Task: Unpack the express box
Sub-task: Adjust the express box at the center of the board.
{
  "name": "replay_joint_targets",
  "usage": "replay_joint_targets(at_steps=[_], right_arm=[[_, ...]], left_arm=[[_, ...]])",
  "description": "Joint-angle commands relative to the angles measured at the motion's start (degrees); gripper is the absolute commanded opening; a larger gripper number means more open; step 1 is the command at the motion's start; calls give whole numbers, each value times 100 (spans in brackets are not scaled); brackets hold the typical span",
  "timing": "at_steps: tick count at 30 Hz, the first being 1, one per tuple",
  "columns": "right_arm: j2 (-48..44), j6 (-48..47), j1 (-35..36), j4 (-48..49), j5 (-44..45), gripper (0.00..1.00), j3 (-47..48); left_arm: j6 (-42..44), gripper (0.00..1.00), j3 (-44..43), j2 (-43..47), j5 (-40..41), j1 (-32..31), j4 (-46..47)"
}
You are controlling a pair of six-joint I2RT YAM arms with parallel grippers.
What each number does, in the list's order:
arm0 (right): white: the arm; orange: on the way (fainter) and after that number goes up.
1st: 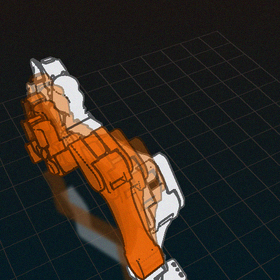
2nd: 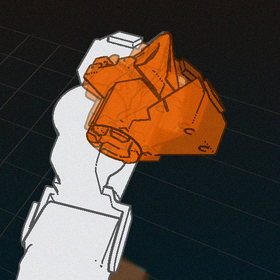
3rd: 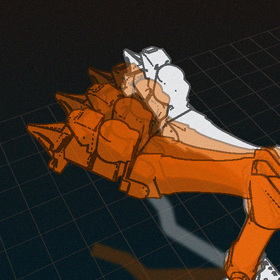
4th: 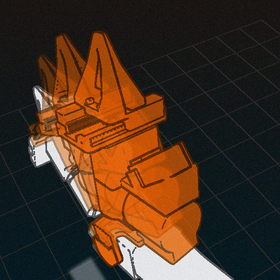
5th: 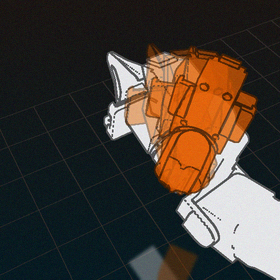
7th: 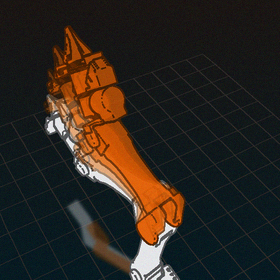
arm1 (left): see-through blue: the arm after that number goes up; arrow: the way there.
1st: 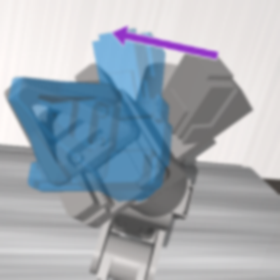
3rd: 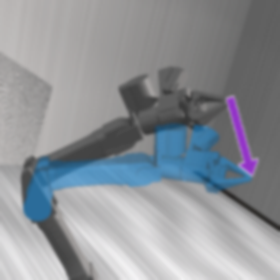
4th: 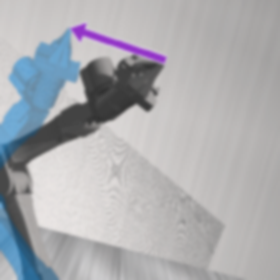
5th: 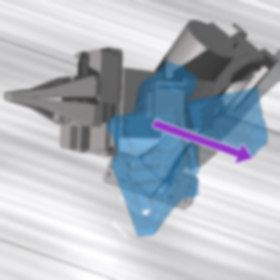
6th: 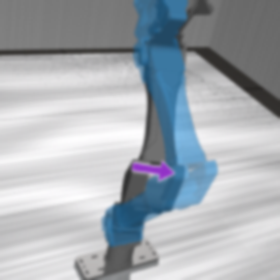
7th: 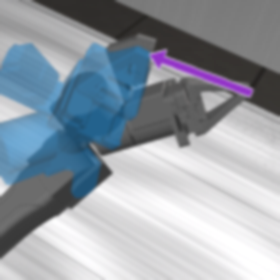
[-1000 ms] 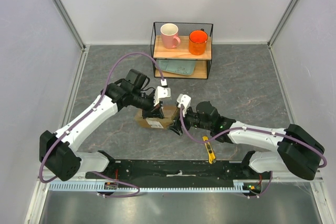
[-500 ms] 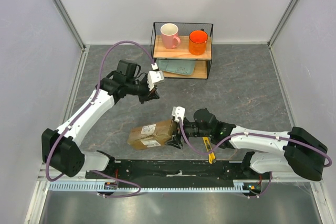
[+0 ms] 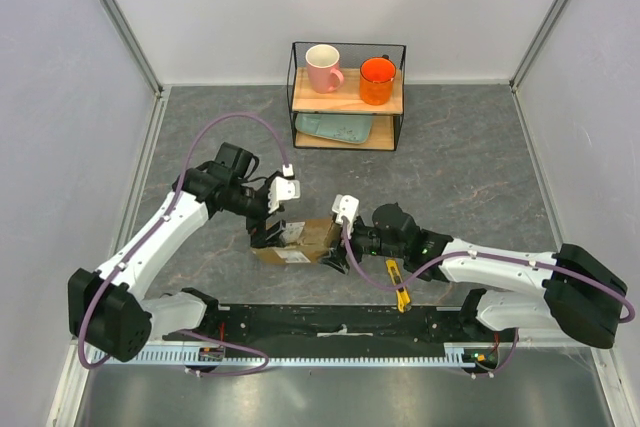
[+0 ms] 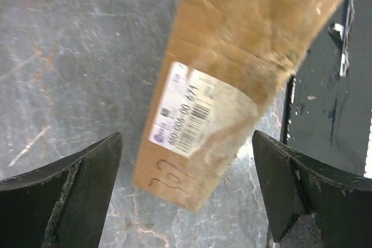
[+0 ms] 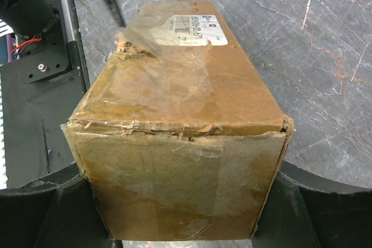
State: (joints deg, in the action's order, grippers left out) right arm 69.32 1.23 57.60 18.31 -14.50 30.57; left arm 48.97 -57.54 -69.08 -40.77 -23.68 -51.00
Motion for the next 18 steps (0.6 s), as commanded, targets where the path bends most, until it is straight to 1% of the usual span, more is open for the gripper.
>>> replay_joint_targets(at_steps=[1,5,8,14,18], right_arm=[[-24,-36,-100,130,62,0,178],[20,-18,-127,103,-17,0,230],[73,-1,-127,77,-79,0,274],[196,79,-127,121,-334,0,292],[214,70,-127,42,-466,0,310]], left_arm=[[719,99,260,158,-299,39,-236],[675,99,419,44,-299,30,151],[579,99,375,-70,-282,30,398],[456,99,305,-97,78,39,749],[517,99,278,-88,272,127,776]])
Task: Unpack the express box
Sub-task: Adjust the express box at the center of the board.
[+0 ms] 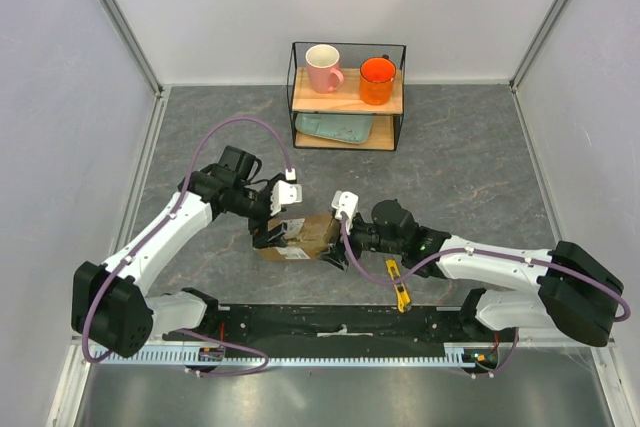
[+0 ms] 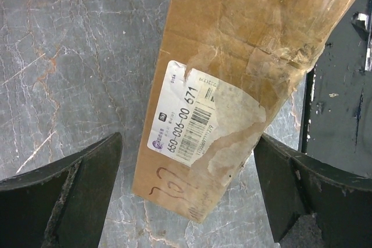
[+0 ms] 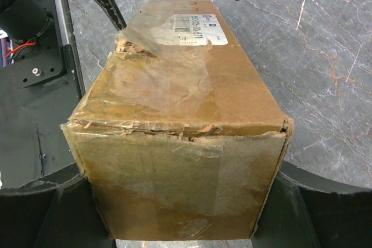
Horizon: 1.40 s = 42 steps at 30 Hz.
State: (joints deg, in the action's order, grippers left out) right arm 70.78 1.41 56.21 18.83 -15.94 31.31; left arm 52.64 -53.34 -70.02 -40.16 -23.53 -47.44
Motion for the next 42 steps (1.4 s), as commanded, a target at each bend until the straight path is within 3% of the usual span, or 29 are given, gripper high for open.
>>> replay_joint_targets(at_steps=[1,8,14,20,27,42], right_arm=[[67,35,22,-37,-339,0,244],[23,17,13,-169,-392,0,244],[32,35,13,-169,-401,0,288],[58,44,13,-178,-409,0,314],[102,61,13,-195,-489,0,314],[164,140,13,-152,-647,0,262]], left_arm=[[167,99,-176,14,211,155,402],[474,98,-300,-38,-61,401,60],[598,80,-291,-135,-396,393,-107],[695,51,-326,-161,-458,393,-265],[756,2,-493,-188,-352,410,-441],[791,2,-475,-161,-238,481,-319]])
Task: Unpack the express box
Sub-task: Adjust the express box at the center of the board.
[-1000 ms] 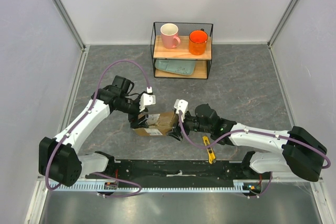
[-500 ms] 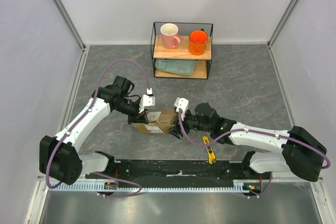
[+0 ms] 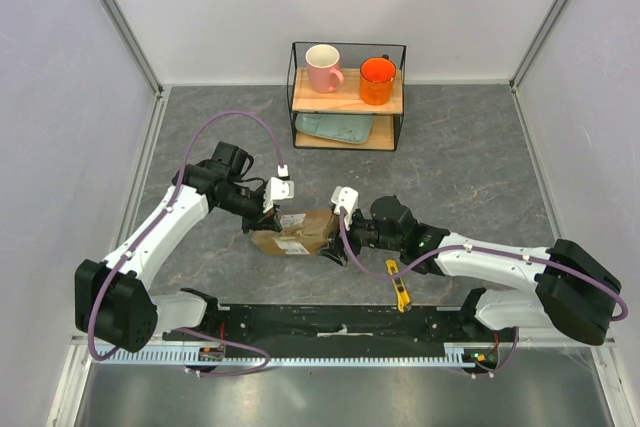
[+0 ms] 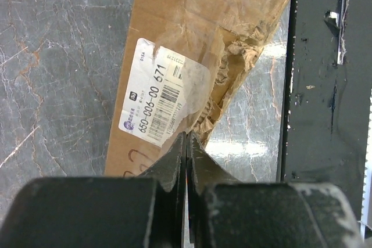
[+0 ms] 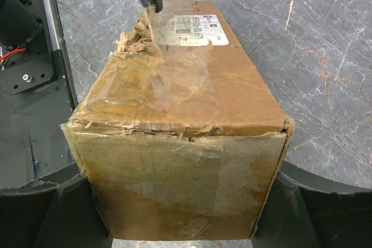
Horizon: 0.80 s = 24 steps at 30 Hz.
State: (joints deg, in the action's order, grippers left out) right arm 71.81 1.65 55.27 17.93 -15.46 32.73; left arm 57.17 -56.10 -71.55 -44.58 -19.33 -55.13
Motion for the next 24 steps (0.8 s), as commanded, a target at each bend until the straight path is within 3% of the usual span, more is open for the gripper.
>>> replay_joint_targets(at_steps=[1,8,15,24], right_arm=[[70,116,107,-62,-686,0,128],[44,125,107,-71,-739,0,76],[-9,178,107,-88,-686,0,-21],[-27,213,116,-62,-502,0,-118]], left_arm=[[348,2,-200,0,186,61,434],[462,2,-165,27,388,149,503],[550,2,-490,9,441,719,618],[768,2,-323,158,-120,764,14]])
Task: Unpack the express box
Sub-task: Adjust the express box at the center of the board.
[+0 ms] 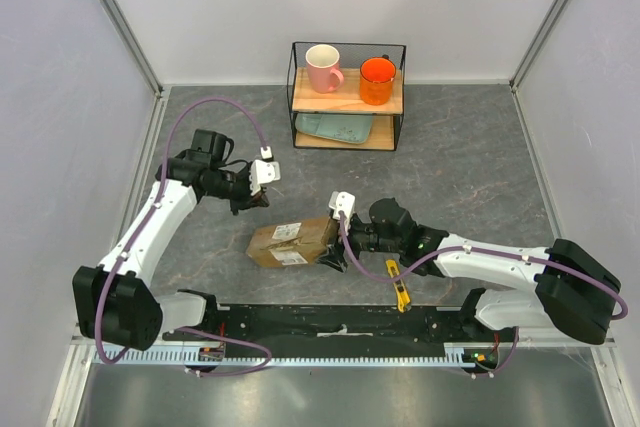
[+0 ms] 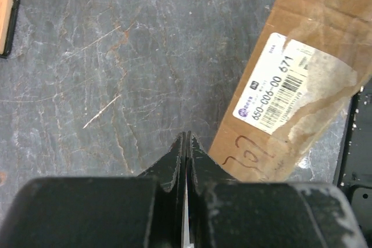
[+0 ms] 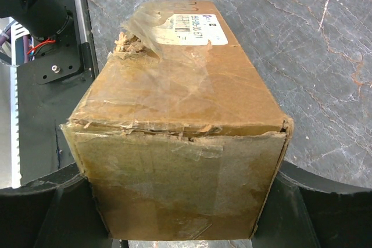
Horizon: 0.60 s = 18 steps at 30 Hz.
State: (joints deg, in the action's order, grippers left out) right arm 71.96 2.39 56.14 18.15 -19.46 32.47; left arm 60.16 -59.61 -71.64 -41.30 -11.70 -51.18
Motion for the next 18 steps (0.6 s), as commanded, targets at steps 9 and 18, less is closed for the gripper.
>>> replay_joint_targets(at_steps=[9,18], right_arm=[[-112,681,-111,302,522,0,-451],[178,1343,-209,330,785,27,-812]], left_arm=[[58,99,1145,581,-116,98,37],[478,99,1408,89,-300,274,-252]])
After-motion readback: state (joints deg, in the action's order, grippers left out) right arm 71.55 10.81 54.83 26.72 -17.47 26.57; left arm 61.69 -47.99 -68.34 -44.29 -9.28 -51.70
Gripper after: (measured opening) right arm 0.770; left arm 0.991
